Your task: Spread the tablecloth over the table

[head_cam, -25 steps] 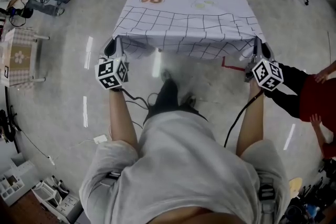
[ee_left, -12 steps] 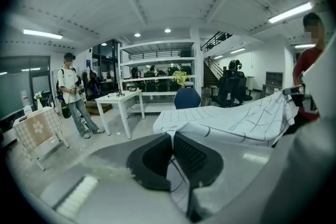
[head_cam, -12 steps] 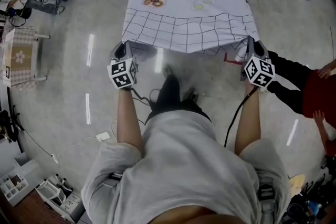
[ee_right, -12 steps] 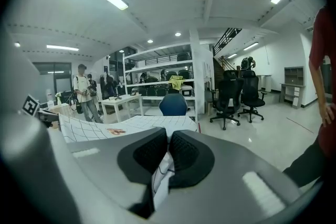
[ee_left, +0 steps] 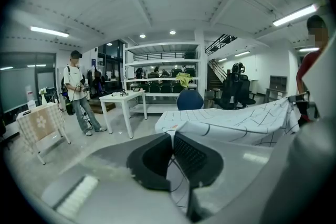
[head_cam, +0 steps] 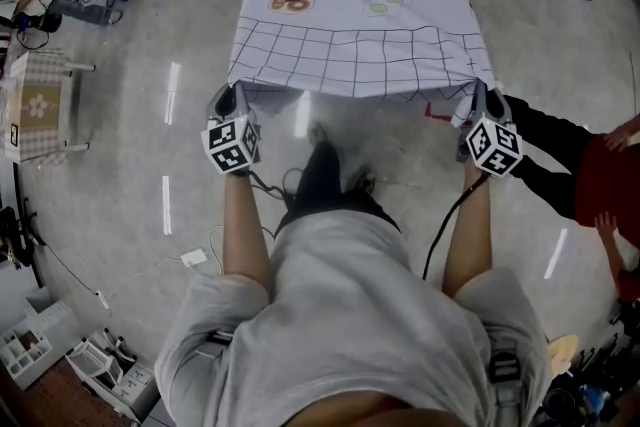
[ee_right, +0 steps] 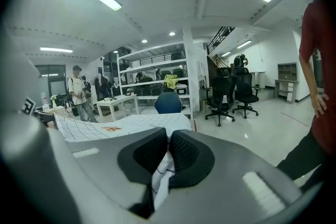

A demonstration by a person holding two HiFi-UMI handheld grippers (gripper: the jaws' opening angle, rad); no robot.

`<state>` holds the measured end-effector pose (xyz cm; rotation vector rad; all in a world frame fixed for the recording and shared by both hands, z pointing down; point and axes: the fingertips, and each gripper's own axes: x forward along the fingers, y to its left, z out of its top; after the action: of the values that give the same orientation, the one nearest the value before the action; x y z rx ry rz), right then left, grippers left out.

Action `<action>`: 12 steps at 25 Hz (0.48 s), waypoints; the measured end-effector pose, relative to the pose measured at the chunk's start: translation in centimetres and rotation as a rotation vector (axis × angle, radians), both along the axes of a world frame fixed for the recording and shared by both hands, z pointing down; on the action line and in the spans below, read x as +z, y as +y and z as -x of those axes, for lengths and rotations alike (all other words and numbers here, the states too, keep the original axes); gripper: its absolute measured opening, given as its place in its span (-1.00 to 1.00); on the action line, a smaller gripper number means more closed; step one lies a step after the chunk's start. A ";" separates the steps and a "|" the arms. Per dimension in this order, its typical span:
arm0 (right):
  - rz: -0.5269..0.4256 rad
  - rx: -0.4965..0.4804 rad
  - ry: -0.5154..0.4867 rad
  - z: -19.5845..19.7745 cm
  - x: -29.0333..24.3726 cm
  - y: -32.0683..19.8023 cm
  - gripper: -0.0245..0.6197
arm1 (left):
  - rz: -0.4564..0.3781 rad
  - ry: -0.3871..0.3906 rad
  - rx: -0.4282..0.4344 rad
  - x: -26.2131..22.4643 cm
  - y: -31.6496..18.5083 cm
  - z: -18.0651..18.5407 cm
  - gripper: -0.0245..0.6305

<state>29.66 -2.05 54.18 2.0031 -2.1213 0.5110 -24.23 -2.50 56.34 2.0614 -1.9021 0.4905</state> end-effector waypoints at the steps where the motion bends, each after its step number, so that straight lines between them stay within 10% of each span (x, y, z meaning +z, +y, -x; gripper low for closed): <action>1: -0.001 0.003 0.010 -0.2 0.0 0.0 -0.89 | 0.001 0.000 0.000 0.1 0.1 0.0 -0.85; 12: 0.012 0.059 0.029 -0.4 0.2 0.4 -0.89 | 0.033 0.037 0.014 1.5 -0.1 0.0 -0.85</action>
<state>30.05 -1.63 54.38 2.0593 -2.0424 0.4994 -24.24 -2.61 57.79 2.0506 -1.8476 0.4802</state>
